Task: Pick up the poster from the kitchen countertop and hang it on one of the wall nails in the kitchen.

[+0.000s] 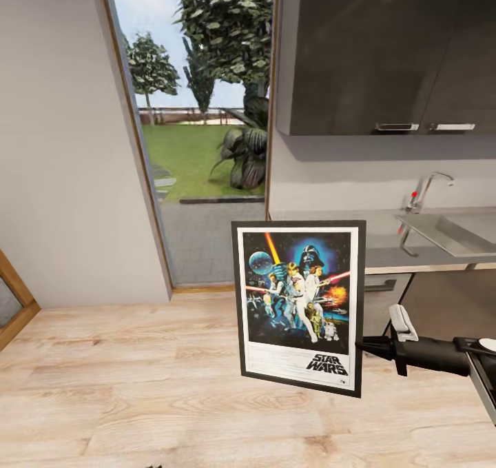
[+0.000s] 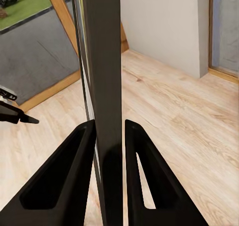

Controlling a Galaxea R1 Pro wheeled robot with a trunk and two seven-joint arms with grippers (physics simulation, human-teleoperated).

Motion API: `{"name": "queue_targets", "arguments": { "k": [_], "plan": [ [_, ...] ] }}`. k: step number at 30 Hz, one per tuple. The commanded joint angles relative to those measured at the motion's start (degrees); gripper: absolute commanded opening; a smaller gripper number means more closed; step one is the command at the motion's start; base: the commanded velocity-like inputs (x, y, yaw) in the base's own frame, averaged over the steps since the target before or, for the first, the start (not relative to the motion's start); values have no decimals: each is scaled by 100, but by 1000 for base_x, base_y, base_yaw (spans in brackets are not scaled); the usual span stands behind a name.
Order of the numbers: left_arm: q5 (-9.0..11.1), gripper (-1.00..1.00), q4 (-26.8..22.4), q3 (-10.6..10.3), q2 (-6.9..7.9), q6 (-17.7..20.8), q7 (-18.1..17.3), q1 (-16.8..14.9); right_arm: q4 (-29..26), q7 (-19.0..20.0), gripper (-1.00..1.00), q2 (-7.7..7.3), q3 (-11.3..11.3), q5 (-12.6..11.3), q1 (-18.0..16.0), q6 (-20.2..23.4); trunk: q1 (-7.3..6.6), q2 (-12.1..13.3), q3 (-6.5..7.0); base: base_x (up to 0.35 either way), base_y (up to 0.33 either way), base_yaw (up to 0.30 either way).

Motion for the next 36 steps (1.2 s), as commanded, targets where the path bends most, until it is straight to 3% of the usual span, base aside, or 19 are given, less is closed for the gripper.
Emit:
{"name": "queue_targets", "arguments": {
  "k": [1,19,36],
  "plan": [
    [-37,100,6,40,1,-59,-9,-2,1,32,-100,-1,-1,-11,-5,76,4,-13,-13,0,0,0],
    [-37,100,6,40,1,-47,11,14,-6,32,-100,-1,-1,-17,-5,68,4,-13,-15,0,13,6],
    [-37,100,6,40,1,-41,19,14,-13,32,-100,-1,4,-10,-5,51,4,-13,-62,2,262,226]
  ]
}}
